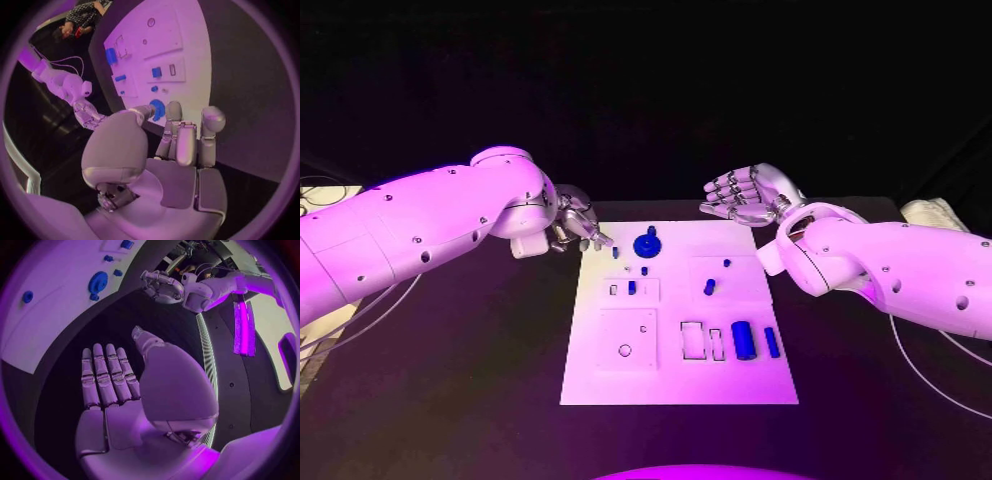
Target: Assemble the parts on the task board
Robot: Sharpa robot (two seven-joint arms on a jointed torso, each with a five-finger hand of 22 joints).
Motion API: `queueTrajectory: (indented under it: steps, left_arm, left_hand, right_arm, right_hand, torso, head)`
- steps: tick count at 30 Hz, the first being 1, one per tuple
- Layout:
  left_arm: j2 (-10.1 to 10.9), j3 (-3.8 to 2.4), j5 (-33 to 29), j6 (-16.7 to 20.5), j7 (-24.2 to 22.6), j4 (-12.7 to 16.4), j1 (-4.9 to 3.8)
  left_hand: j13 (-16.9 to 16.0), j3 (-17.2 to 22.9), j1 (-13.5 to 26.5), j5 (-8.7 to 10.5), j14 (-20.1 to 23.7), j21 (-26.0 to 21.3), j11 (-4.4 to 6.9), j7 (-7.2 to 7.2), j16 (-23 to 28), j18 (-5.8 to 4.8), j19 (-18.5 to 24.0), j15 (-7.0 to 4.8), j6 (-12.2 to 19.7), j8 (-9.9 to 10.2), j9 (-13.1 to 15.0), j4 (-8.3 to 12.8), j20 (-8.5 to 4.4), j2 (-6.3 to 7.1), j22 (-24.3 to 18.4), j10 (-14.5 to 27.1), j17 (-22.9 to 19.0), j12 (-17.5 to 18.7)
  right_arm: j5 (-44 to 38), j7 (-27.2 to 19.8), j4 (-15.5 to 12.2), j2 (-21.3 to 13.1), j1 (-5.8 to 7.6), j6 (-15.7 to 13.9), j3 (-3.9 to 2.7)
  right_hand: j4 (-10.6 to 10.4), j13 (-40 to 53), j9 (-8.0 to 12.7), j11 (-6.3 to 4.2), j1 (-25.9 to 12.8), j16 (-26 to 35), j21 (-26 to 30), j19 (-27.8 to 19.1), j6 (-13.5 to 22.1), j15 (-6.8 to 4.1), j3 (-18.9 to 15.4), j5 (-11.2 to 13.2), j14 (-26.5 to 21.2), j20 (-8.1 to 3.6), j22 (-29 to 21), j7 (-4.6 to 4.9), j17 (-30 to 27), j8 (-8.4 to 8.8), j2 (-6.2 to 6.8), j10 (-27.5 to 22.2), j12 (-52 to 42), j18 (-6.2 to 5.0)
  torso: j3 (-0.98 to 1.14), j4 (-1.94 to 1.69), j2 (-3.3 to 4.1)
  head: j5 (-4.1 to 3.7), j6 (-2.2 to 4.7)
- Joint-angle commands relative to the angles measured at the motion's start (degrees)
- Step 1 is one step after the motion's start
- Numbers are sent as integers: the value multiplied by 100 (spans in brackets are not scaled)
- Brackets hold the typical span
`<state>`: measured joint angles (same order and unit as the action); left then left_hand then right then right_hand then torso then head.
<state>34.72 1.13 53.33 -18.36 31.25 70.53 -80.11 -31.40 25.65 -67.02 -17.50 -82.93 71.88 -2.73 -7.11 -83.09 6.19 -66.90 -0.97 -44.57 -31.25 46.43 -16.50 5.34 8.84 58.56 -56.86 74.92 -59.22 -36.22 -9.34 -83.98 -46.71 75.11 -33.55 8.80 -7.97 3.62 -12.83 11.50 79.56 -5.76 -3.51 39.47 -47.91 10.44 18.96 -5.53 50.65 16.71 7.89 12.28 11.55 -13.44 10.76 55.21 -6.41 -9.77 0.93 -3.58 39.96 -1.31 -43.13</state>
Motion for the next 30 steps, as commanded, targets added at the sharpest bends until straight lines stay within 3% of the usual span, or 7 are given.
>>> queueTrajectory:
  steps: [1,5,11,17,30]
  left_arm:
    - [-49,-11,83,435,-160,-180,-13]
    - [-212,-7,103,722,-221,-574,-17]
    - [-462,64,89,757,-262,-957,-15]
    - [-746,159,-9,634,-273,-1319,13]
    - [-1125,295,-86,229,-242,-1829,96]
  left_hand:
    - [18,-121,98,28,0,-48,-65,-65,27,89,35,77,17,97,-120,-20,36,51,-19,-4,15,25]
    - [27,-291,268,42,-23,-37,-82,-79,2,85,-6,95,-7,160,-242,-33,58,69,9,-24,50,18]
    - [30,-368,350,55,-43,-30,-82,-76,-19,83,-24,97,-20,176,-289,-35,63,81,24,-30,84,14]
    - [33,-420,409,69,-48,-19,-85,-79,-28,79,-40,99,-18,191,-325,-37,65,90,42,-28,95,12]
    - [33,-572,561,145,-80,18,-83,-70,-77,66,-83,102,-46,201,-409,-38,71,134,106,-25,172,-2]
  right_arm:
    - [-23,-97,11,-9,-3,61,0]
    - [-16,-116,22,-14,-4,52,0]
    - [-14,-130,3,-13,-3,40,0]
    - [-17,-133,-33,-14,-1,34,-1]
    - [-31,-136,-97,-7,14,21,-3]
  right_hand:
    - [20,2,6,-10,26,-2,-6,96,-72,-12,-22,1,78,-11,-6,160,-17,35,-70,52,36,-26]
    - [28,1,8,-17,29,-10,-18,175,-88,-21,-21,1,112,-12,-6,152,-23,37,-78,63,45,-34]
    - [32,1,9,-20,30,-14,-21,187,-94,-26,-21,1,129,-12,-12,149,-27,39,-81,69,51,-38]
    - [33,1,10,-20,30,-13,-19,162,-95,-26,-21,1,130,-12,-19,149,-29,40,-81,69,52,-39]
    - [37,0,14,-18,26,1,-9,104,-93,-22,-28,2,119,-10,-41,155,-41,49,-78,70,63,-37]
  torso:
    - [-14,-1,26]
    - [-33,2,56]
    - [-51,14,105]
    - [-71,35,162]
    - [-83,58,234]
  head:
    - [16,46]
    - [28,86]
    - [42,116]
    - [45,146]
    - [50,171]
